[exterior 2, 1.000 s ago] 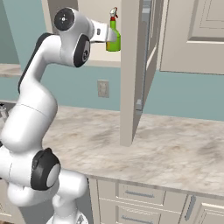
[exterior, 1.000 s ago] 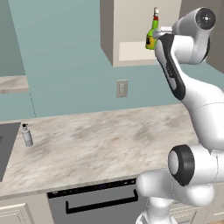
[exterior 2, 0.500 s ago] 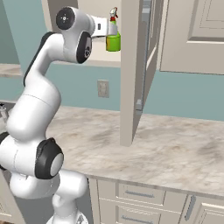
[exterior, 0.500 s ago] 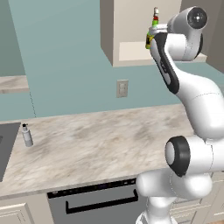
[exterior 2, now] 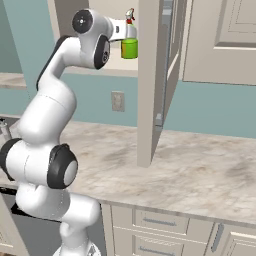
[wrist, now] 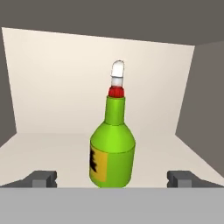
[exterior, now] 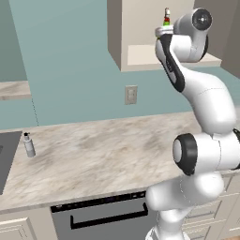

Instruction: Locate and retrieve the soap dispenser and spray from the cabinet. Place them next to the sink.

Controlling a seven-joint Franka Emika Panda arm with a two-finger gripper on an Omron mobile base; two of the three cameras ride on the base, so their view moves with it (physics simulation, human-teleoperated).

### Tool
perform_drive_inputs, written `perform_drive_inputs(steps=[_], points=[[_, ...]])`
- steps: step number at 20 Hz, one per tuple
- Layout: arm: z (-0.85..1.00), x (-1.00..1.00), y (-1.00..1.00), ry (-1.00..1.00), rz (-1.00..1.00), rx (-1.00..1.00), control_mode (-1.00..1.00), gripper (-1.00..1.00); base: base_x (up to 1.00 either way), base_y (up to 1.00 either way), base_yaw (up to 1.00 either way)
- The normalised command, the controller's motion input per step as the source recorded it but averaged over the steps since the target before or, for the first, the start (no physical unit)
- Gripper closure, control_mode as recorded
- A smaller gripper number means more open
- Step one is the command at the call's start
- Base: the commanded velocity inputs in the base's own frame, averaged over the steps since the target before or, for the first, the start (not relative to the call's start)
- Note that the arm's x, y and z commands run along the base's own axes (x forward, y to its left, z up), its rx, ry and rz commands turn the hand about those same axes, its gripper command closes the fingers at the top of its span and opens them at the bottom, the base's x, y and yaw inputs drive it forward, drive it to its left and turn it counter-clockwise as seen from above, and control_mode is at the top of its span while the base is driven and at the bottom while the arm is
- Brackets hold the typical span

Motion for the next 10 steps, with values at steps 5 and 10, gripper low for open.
perform_drive_inputs(steps=[5, 10], points=[[0.03, 0.40, -0.07, 0.05, 0.00, 0.00, -1.00, -1.00, 0.00, 0.00, 0.00], [0.00, 0.34, -0.12, 0.06, 0.00, -0.01, -1.00, -1.00, 0.00, 0.00, 0.00]])
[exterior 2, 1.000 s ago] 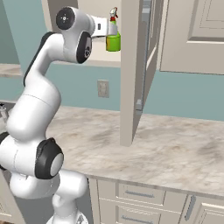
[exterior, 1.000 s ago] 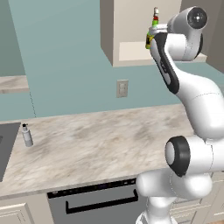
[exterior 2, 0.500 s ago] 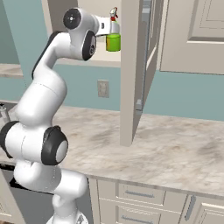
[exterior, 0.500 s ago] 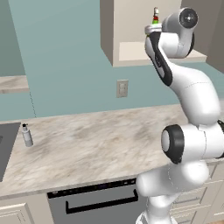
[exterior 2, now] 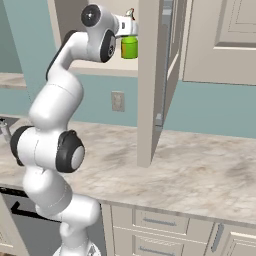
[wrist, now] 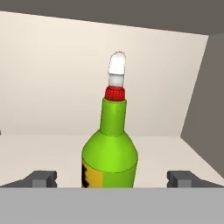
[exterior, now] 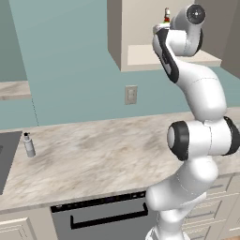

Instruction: Locate and retrieve the soap dispenser and spray from the cabinet. Place them next to the sink.

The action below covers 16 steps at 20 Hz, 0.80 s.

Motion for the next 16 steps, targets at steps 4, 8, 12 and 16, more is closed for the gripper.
perform_drive_inputs(steps=[4, 8, 12, 16], points=[[0.00, 0.36, -0.05, 0.02, 0.00, -0.01, -1.00, -1.00, 0.00, 0.00, 0.00], [0.00, 0.32, -0.06, 0.00, 0.00, 0.00, -1.00, -1.00, 0.00, 0.00, 0.00], [-0.12, 0.14, -0.01, 0.00, 0.00, 0.00, -1.00, -1.00, 0.00, 0.00, 0.00], [-0.10, 0.20, 0.00, 0.00, 0.00, 0.00, -1.00, -1.00, 0.00, 0.00, 0.00]])
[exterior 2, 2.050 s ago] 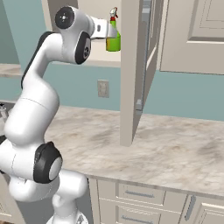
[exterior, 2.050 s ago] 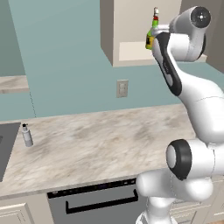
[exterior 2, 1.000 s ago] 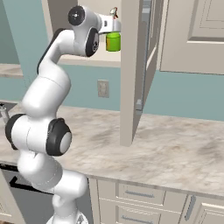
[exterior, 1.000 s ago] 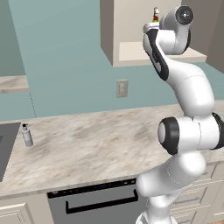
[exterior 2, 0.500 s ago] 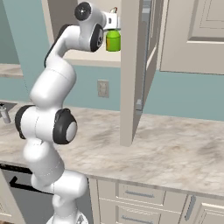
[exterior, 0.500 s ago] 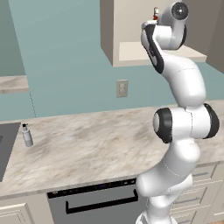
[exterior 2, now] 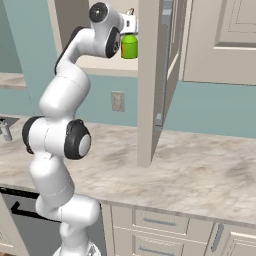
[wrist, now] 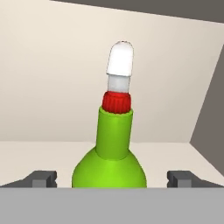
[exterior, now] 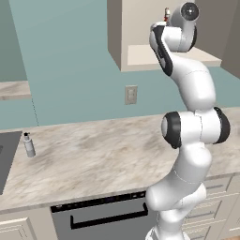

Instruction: Locate and retrieve the soap dispenser and spray from the cabinet. Place them next to the sink.

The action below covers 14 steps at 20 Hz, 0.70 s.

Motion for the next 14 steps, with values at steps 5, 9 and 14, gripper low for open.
perform_drive_inputs(steps=[5, 9, 14], points=[[-0.06, 0.23, 0.00, 0.00, 0.00, 0.00, -1.00, -1.00, 0.00, 0.00, 0.00], [-0.05, 0.21, 0.00, 0.00, 0.00, 0.00, -1.00, -1.00, 0.00, 0.00, 0.00], [-0.02, 0.14, -0.03, 0.00, 0.01, 0.00, -1.00, -1.00, 0.00, 0.00, 0.00]])
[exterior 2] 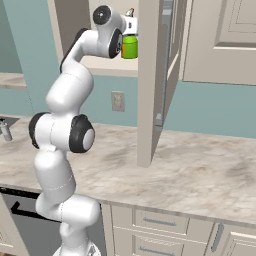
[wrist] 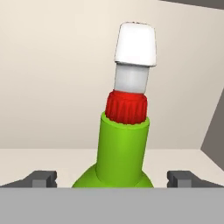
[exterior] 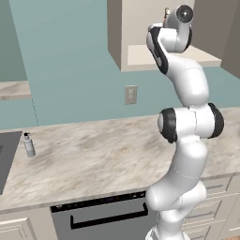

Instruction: Locate and retrieve the soap dispenser and spray from the cabinet. Place them next to the sink.

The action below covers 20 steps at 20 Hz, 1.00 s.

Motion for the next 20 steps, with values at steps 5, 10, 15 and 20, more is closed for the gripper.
perform_drive_inputs(steps=[5, 10, 15, 20], points=[[-0.05, 0.19, -0.04, 0.00, 0.02, 0.01, -1.00, -1.00, 0.00, 0.00, 0.00], [-0.04, 0.18, -0.04, 0.00, 0.02, 0.01, -1.00, -1.00, 0.00, 0.00, 0.00], [-0.05, 0.15, -0.03, 0.00, 0.02, 0.01, -1.00, 1.00, 0.00, 0.00, 0.00], [0.00, 0.02, 0.00, 0.00, 0.01, 0.00, -1.00, 1.00, 0.00, 0.00, 0.00]])
